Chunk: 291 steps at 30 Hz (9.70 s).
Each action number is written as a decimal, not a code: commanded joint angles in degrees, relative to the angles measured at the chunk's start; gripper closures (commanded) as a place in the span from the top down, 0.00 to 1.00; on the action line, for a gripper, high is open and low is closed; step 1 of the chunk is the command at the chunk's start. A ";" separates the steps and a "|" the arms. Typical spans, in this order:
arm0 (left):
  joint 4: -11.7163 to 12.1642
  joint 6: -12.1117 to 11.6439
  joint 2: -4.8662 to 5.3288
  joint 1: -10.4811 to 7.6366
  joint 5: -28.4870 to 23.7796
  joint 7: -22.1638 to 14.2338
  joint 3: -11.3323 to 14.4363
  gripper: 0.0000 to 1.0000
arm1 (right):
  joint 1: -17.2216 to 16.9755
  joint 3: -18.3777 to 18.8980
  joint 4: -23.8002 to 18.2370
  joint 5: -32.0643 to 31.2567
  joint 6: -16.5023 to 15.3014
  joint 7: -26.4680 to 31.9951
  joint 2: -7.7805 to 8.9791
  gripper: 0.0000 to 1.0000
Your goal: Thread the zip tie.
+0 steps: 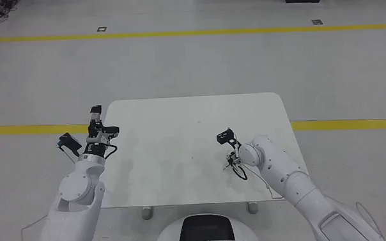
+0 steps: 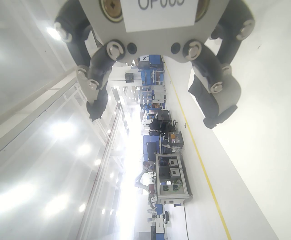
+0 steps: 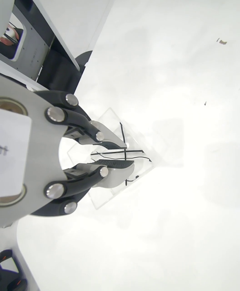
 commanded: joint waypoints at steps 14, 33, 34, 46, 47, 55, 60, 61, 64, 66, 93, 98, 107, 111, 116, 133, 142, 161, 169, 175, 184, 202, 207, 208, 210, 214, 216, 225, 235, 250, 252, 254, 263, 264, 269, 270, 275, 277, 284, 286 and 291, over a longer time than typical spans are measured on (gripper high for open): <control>0.00 0.00 0.00 0.00 0.00 0.00 0.00 1.00 | 2.36 -2.55 4.73 -0.23 0.24 -0.79 -1.61 0.16; 0.00 0.00 0.00 0.00 0.00 0.00 0.00 1.00 | 4.11 -3.56 8.55 -0.33 0.19 -1.30 -2.91 0.14; 0.00 0.00 0.00 0.00 0.00 0.00 0.00 1.00 | 4.13 -3.60 8.54 -0.51 0.31 -1.25 -2.94 0.14; 0.00 0.00 0.00 0.00 0.00 0.00 0.00 1.00 | 2.89 -3.27 5.09 -3.37 2.44 0.74 -2.76 0.13; 0.00 0.00 0.00 0.00 0.00 0.00 0.00 1.00 | 2.91 -3.28 5.14 -3.41 2.53 0.87 -2.80 0.12; 0.00 0.00 0.00 0.00 0.00 0.00 0.00 1.00 | 3.21 -3.38 5.78 -3.43 3.05 1.73 -3.21 0.07; 0.00 0.00 0.00 0.00 0.00 0.00 0.00 1.00 | 3.35 -3.33 6.34 -3.32 3.03 2.18 -3.41 0.09; 0.00 0.00 0.00 0.00 0.00 0.00 0.00 1.00 | 3.41 -3.34 6.58 -3.29 3.05 2.28 -3.47 0.09; 0.00 0.00 0.00 0.00 0.00 0.00 0.00 1.00 | 3.60 -3.37 7.25 -3.12 3.06 2.38 -3.65 0.11; 0.00 0.00 0.00 0.00 0.00 0.00 0.00 1.00 | 3.75 -3.39 7.63 -3.05 3.14 2.38 -3.77 0.11; 0.00 0.00 0.00 0.00 0.00 0.00 0.00 1.00 | 2.74 -1.63 5.65 -4.24 3.08 3.13 -3.73 0.00; 0.00 0.00 0.00 0.00 0.00 0.00 0.00 1.00 | 0.22 0.94 0.25 -6.03 3.39 4.27 -2.44 0.00; 0.00 0.00 0.00 0.00 0.00 0.00 0.00 1.00 | -5.92 7.84 -8.57 -7.03 2.29 3.63 0.15 0.00; 0.00 0.00 0.00 0.00 0.00 0.00 0.00 1.00 | -8.67 10.79 -11.84 -6.73 1.52 1.38 1.03 0.00; 0.00 0.00 0.00 0.00 0.00 0.00 0.00 1.00 | -12.26 15.04 -15.76 -5.13 -0.85 -0.82 2.18 0.00; 0.00 0.00 0.00 0.00 0.00 0.00 0.00 1.00 | -20.89 27.52 -23.11 12.03 -17.96 -0.35 7.36 0.00; 0.00 0.00 0.00 0.00 0.00 0.00 0.00 1.00 | -18.22 26.42 -21.11 22.66 -17.96 1.89 11.76 0.00; 0.00 0.00 0.00 0.00 0.00 0.00 0.00 1.00 | -23.14 24.38 -26.57 25.35 -17.96 -13.02 13.69 0.00; 0.00 0.00 0.00 0.00 0.00 0.00 0.00 1.00 | -22.93 18.14 -29.99 32.19 -17.96 -23.34 17.72 0.00; 0.00 0.00 0.00 0.00 0.00 0.00 0.00 1.00 | -18.49 11.34 -29.38 37.20 -17.96 -29.88 21.10 0.00; 0.00 0.00 0.00 0.00 0.00 0.00 0.00 1.00 | -16.23 6.23 -28.81 36.94 -17.96 -34.89 24.14 0.00; 0.00 0.00 0.00 0.00 0.00 0.00 0.00 1.00 | -16.27 6.27 -28.87 37.10 -17.95 -35.17 24.11 0.00; 0.00 0.00 0.00 0.00 0.00 0.00 0.00 1.00 | -18.46 7.12 -29.45 40.54 -17.96 -42.72 23.95 0.00; 0.00 0.00 0.00 0.00 0.00 0.00 0.00 1.00 | -18.88 7.14 -29.73 40.87 -17.96 -43.90 24.01 0.00; 0.00 0.00 0.00 0.00 0.00 0.00 0.00 1.00 | -19.44 7.14 -30.42 41.80 -17.96 -45.93 24.17 0.00; 0.00 0.00 0.00 0.00 0.00 0.00 0.00 1.00 | -19.52 6.88 -31.87 40.48 -17.96 -50.53 24.72 0.00; 0.00 0.00 0.00 0.00 0.00 0.00 0.00 1.00 | -19.52 6.88 -31.87 40.48 -17.96 -50.53 24.72 0.00; 0.00 0.00 0.00 0.00 0.00 0.00 0.00 1.00 | -19.52 6.88 -31.87 40.48 -17.96 -50.53 24.72 0.00; -3.45 -3.94 -0.80 2.89 15.31 1.02 11.40 1.00 | -25.00 7.37 -34.01 43.87 -17.96 -56.77 24.92 0.00; -3.21 -5.01 -0.94 2.28 16.97 -3.54 14.43 1.00 | -25.79 7.24 -34.68 44.07 -17.96 -59.06 24.51 0.00; -3.33 -4.65 -1.10 1.53 18.85 -4.84 16.94 1.00 | -26.09 7.11 -34.57 44.08 -17.96 -60.42 24.18 0.00; -3.01 -4.17 -1.33 0.47 20.52 -4.95 19.17 1.00 | -26.28 7.19 -34.22 44.29 -17.96 -61.32 23.95 0.00; -1.41 -2.71 -2.12 -2.40 23.48 -3.64 24.78 1.00 | -26.76 7.30 -33.52 45.64 -17.96 -61.36 23.51 0.00; -1.41 -2.71 -2.12 -2.40 23.48 -3.64 24.78 1.00 | -26.76 7.30 -33.52 45.64 -17.96 -61.36 23.51 0.00; -1.19 -2.87 -2.11 -2.56 24.08 -5.19 25.58 1.00 | -26.79 7.33 -33.31 45.99 -17.70 -61.67 23.34 0.00; -1.03 -3.05 -2.11 -2.72 24.10 -6.52 26.19 1.00 | -26.79 7.21 -33.13 46.50 -17.96 -61.88 23.15 0.00; 1.22 -3.88 -2.41 -4.92 21.26 -15.49 30.73 1.00 | -26.50 6.00 -32.58 49.47 -17.96 -62.34 22.17 0.00; 3.02 -3.74 -2.68 -6.99 20.17 -18.26 32.60 1.00 | -26.81 5.87 -32.30 51.07 -17.96 -62.23 21.94 0.00; 3.94 -4.22 -2.86 -7.95 20.23 -18.61 33.57 1.00 | -27.05 6.02 -32.08 51.59 -17.96 -61.71 21.89 0.00; 3.94 -4.22 -2.86 -7.95 20.23 -18.61 33.57 1.00 | -27.05 6.02 -32.08 51.59 -17.96 -61.71 21.89 0.00; 4.97 -6.48 -3.09 -7.93 13.88 -20.30 34.14 1.00 | -26.84 5.60 -31.77 52.98 -17.96 -61.05 21.37 0.00</control>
